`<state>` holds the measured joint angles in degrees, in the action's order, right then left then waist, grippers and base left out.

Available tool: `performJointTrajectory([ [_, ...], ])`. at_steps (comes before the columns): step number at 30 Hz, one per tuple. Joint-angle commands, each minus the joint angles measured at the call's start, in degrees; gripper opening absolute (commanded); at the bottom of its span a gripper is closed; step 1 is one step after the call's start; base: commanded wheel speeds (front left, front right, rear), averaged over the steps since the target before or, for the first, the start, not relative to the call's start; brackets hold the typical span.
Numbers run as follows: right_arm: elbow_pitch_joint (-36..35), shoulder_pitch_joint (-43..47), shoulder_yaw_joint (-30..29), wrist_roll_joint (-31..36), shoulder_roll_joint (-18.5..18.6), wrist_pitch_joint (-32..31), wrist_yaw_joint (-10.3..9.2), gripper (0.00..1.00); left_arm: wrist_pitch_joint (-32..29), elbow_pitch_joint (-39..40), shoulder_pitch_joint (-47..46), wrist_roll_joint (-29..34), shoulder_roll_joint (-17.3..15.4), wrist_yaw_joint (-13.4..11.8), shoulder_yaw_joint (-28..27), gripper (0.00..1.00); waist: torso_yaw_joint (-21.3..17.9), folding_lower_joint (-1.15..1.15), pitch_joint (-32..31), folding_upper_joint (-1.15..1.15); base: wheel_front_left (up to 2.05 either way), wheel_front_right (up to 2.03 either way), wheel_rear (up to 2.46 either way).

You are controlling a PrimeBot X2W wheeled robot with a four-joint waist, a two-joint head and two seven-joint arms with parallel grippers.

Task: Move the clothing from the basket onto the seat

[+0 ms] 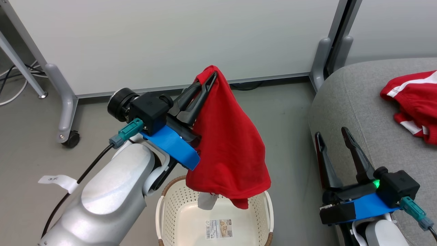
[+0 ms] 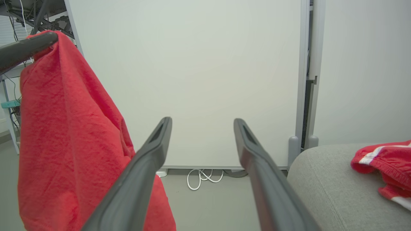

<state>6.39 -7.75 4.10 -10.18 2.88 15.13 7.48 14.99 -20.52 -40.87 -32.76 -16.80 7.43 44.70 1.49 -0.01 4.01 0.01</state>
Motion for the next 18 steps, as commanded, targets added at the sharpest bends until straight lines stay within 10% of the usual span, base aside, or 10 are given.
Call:
performJointTrajectory([
  [1, 0.08, 0.93, 0.0, -0.35, 0.01, 0.03, 0.03, 1.0, 0.28, 0.38, -0.76, 0.31, -0.31, 0.05, -0.08, 0.0, 0.08, 0.01, -0.18, -0.01, 0.0, 0.0, 0.0],
  [18, -2.74, -10.39, 8.79, 3.51, 0.01, 0.02, 0.03, 1.0, 0.12, 2.29, -1.63, 0.71, -0.11, -0.93, 0.76, 0.0, 0.76, 0.01, 0.65, -0.01, 0.0, 0.0, 0.0],
])
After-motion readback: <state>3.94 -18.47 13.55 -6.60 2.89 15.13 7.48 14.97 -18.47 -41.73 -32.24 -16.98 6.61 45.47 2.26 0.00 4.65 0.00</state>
